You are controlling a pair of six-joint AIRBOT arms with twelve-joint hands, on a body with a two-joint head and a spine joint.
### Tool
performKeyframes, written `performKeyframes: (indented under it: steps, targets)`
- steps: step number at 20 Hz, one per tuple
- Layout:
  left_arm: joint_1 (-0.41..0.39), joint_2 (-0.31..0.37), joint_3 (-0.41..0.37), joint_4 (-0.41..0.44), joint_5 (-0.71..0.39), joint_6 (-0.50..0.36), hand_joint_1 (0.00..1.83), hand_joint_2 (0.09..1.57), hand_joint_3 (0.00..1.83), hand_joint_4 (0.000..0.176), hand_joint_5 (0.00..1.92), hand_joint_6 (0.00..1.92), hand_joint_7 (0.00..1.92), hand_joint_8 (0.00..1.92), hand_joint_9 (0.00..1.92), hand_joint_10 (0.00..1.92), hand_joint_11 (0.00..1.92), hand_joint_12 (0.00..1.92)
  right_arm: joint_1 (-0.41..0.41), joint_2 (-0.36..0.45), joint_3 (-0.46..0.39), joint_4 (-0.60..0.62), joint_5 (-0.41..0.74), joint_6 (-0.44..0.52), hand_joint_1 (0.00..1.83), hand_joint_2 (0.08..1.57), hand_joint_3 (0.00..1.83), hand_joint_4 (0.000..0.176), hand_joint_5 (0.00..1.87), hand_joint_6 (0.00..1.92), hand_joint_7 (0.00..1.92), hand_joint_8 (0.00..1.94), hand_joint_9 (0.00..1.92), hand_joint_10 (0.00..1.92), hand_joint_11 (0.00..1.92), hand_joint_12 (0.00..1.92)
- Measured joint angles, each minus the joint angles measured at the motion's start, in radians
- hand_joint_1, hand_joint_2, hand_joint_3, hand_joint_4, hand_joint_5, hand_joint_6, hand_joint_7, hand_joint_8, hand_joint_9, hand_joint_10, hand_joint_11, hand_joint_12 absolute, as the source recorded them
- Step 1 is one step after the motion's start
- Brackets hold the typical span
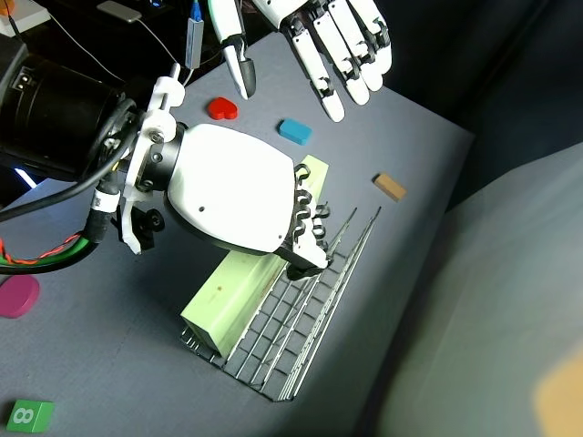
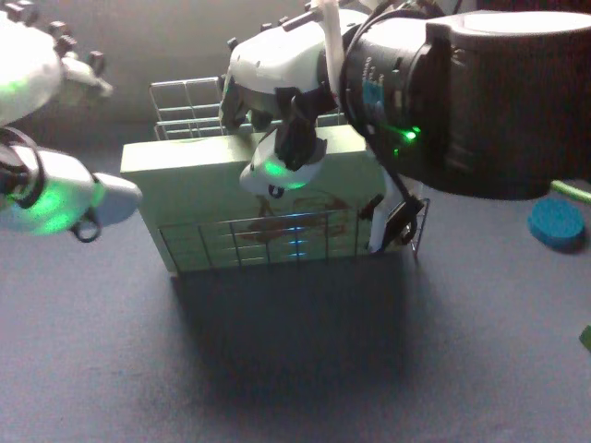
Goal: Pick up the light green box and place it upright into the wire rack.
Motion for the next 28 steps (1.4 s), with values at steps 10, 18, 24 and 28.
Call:
performKeyframes:
  steps: [10, 18, 24, 28]
  targets:
    - [0.043, -0.024, -0.033, 0.037, 0.008, -0.104, 0.08, 1.16, 0.00, 0.056, 0.33, 0.00, 0.29, 0.00, 0.24, 0.00, 0.00, 0.74, 0.088, 0.384, -0.313, 0.002, 0.140, -0.111, 0.76, 1.08, 0.00, 0.000, 0.58, 0.00, 0.66, 0.00, 0.60, 0.07, 0.27, 1.21]
    - [0.044, -0.060, -0.049, 0.042, 0.011, -0.117, 0.24, 1.15, 0.00, 0.018, 0.46, 0.01, 0.51, 0.01, 0.47, 0.03, 0.10, 0.94, -0.024, 0.629, -0.465, -0.003, 0.295, -0.190, 0.55, 1.17, 0.00, 0.000, 0.83, 0.03, 0.89, 0.04, 0.64, 0.82, 0.55, 1.50]
    - [0.045, -0.060, -0.058, 0.043, 0.019, -0.117, 0.51, 1.26, 0.00, 0.000, 0.73, 1.89, 0.82, 1.90, 0.84, 1.92, 0.90, 1.91, -0.026, 0.630, -0.484, -0.010, 0.319, -0.156, 0.65, 1.26, 0.01, 0.000, 0.92, 1.92, 1.10, 1.94, 1.40, 1.92, 1.64, 1.92]
    - [0.068, -0.072, -0.062, 0.044, 0.019, -0.122, 0.55, 1.31, 0.00, 0.000, 1.23, 1.92, 1.31, 1.92, 1.31, 1.92, 1.27, 1.92, -0.019, 0.626, -0.486, -0.012, 0.322, -0.153, 0.45, 1.54, 0.02, 0.155, 1.38, 1.92, 1.54, 1.94, 1.75, 1.92, 1.91, 1.92]
